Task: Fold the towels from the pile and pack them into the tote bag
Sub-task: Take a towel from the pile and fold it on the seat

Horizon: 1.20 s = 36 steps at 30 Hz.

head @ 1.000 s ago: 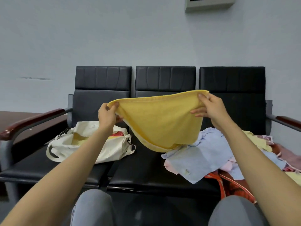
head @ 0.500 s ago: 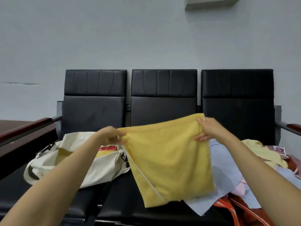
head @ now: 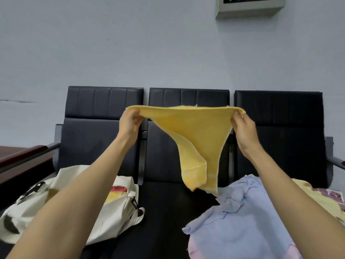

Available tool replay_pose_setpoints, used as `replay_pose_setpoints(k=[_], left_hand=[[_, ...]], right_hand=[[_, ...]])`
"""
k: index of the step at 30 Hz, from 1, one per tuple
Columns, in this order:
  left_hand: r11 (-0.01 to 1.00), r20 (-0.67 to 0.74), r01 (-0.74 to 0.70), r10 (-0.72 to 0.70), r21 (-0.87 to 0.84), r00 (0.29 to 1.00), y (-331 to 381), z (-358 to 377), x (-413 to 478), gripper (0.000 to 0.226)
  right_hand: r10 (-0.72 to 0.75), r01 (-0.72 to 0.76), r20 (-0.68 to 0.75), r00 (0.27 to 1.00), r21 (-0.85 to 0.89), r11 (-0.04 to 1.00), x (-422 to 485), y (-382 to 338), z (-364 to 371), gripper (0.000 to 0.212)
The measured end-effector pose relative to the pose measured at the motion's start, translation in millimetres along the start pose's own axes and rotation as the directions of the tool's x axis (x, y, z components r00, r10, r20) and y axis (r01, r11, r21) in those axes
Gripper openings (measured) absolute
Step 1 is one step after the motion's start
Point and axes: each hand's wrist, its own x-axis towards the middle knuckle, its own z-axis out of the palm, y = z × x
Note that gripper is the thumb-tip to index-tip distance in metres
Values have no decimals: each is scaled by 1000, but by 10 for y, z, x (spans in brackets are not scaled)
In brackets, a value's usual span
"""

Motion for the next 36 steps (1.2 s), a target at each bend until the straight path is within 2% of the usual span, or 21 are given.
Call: replay_pose_setpoints(k=[2, 7, 11, 15, 18, 21, 25, 28, 32, 36], left_hand=[[996, -14, 72, -72, 49, 997, -106, -161, -236, 10], [918, -60, 181, -170, 353, 984, -224, -615, -926, 9], [799, -77, 217, -211, 561, 974, -217, -895, -1438, 16], [771, -32, 244, -280, 588, 960, -268, -1103, -1888, 20], [714, -77, 364, -401, 598, 913, -454, -1226, -2094, 22], [612, -132, 473, -517, 634, 846, -728, -1318, -2227, 16], [479, -172, 481, -554, 735, 814, -1113, -1374, -2286, 21], [406, -195, 480, -570, 778, 798, -1335, -1338, -2266, 15], [301, -209, 447, -582, 842, 786, -1577, -1275, -2120, 23], [177, -231, 398, -581, 900, 780, -1753, -1214, -2036, 11]], right_hand=[[31, -32, -27, 999, -62, 998, -204, 57, -84, 25], [53, -46, 11, 999, -351, 935, -842, 4, -339, 25], [48, -12, 56, 997, -521, 854, -1307, -66, -482, 42], [56, -7, 65, 996, -586, 810, -1693, -22, -607, 45], [226, -116, 86, 970, -653, 748, -1817, 229, -663, 47], [483, -208, 119, 868, -795, 570, -1895, 645, -732, 40], [593, -204, 93, 800, -886, 415, -2015, 1226, -830, 40], [641, -211, 72, 764, -911, 354, -2033, 1491, -858, 42], [656, -251, 27, 754, -911, 326, -1970, 1677, -871, 44], [649, -275, 21, 760, -895, 352, -1928, 1813, -880, 43]])
